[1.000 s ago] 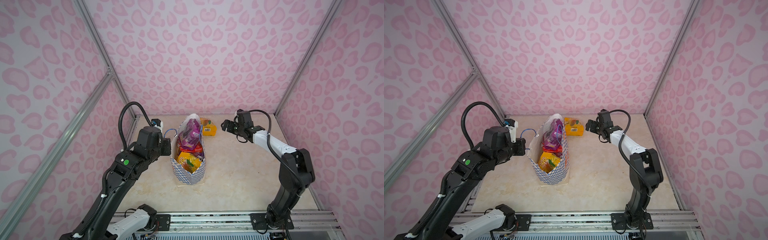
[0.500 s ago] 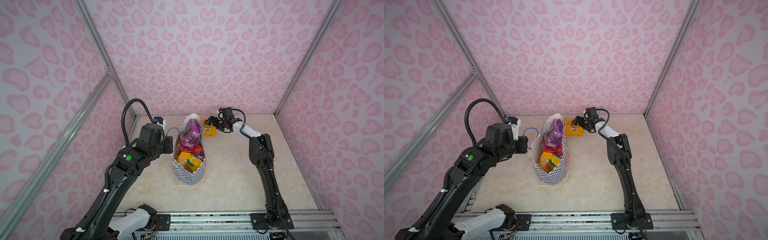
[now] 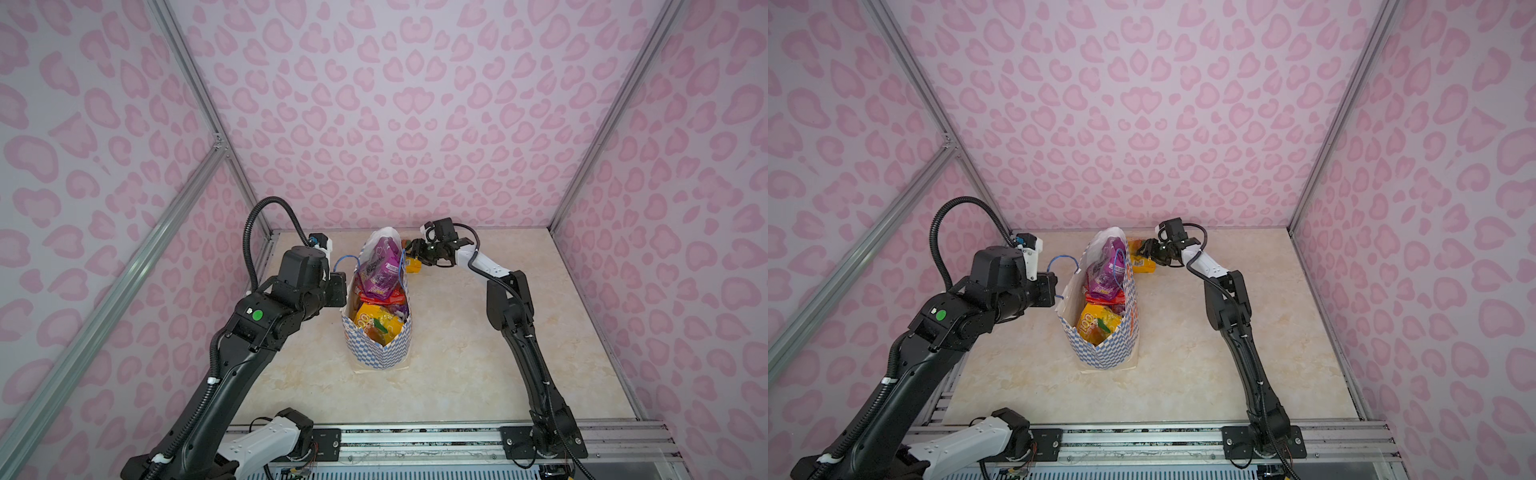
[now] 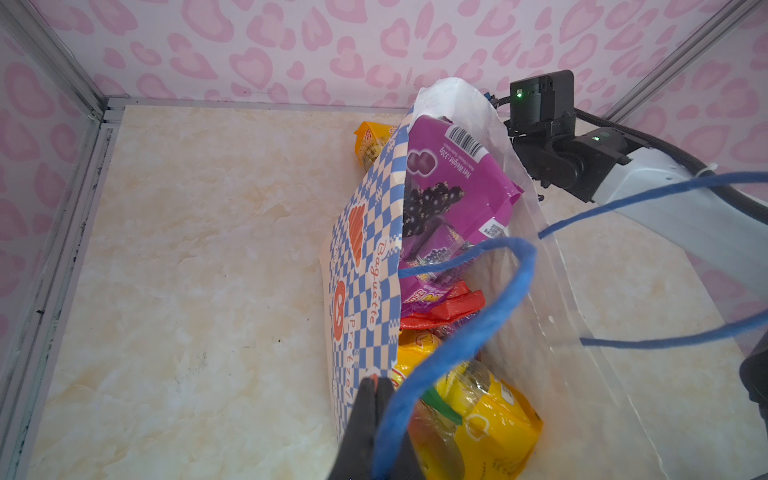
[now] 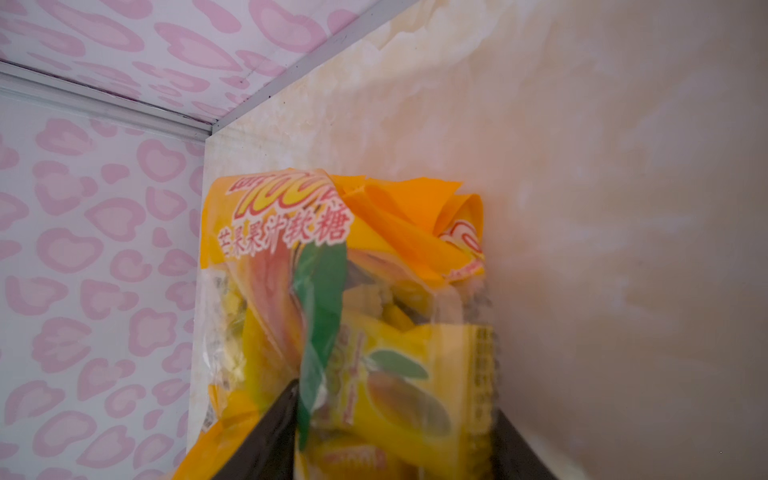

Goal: Place the snacks into the paper bag
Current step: 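Grasp the yellow mango pack with the right gripper and lift it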

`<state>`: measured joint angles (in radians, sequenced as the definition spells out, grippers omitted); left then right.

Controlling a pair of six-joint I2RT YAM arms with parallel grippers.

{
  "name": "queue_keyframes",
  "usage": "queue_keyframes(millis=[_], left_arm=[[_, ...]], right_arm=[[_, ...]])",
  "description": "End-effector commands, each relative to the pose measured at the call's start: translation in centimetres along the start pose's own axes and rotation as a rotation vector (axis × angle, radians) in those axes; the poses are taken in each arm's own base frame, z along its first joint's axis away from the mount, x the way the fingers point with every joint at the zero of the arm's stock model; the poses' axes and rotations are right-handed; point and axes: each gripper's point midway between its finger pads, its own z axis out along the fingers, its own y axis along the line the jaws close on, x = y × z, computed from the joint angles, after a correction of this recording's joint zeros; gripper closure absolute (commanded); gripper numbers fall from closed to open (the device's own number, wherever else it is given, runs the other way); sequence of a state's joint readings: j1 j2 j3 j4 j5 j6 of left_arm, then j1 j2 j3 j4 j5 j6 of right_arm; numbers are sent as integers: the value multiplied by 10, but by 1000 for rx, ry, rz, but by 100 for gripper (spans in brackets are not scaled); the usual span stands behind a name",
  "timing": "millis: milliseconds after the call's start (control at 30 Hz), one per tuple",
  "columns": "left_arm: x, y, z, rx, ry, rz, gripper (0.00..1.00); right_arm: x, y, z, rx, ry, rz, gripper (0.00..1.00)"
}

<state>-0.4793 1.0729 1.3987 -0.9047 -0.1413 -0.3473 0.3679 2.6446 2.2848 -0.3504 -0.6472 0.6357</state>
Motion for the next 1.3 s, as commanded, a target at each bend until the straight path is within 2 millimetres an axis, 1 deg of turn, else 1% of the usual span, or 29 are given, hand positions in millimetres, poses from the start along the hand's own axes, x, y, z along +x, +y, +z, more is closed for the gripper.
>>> queue_keyframes(millis=[0,67,200,300,433,467,500,533,633,800,833,867,1033,1133,1267], left_arm=[[1,1,-3,-4,5,1,97],[2,1,-3,-5,7,2,97],[3,0,-1,1,13,4,97],[4,0,-2,3,13,6,97],[7,1,-1,1,18,8,97],[7,1,-1,1,19,10,97],[7,1,-1,1,18,10,97],[7,2,-1,1,19,10,97],[7,1,-1,3,18,9,97],[9,1,1,6,24,12,97],[9,0,1,8,23,12,97],[9,0,1,11,22,12,97],[10,-4,1,33,25,12,97],[9,-6,0,47,22,9,97],[7,-10,1,66,18,5,97]], right_arm=[[20,-10,0,39,60,48,58],[16,-1,-10,24,35,33,68],[10,13,-29,-1,-12,20,84],[13,15,-42,-8,-26,20,90],[10,21,-67,-33,-68,23,94],[10,17,-71,-31,-77,28,96],[8,24,-83,-40,-96,21,96],[7,25,-90,-45,-106,20,97],[8,26,-112,-47,-136,18,100],[11,27,-151,-49,-193,18,100],[21,19,-155,-37,-187,32,100],[23,17,-163,-35,-197,36,100],[39,16,-201,-14,-247,27,100],[52,12,-221,6,-265,25,100],[64,18,-251,19,-300,-1,100]])
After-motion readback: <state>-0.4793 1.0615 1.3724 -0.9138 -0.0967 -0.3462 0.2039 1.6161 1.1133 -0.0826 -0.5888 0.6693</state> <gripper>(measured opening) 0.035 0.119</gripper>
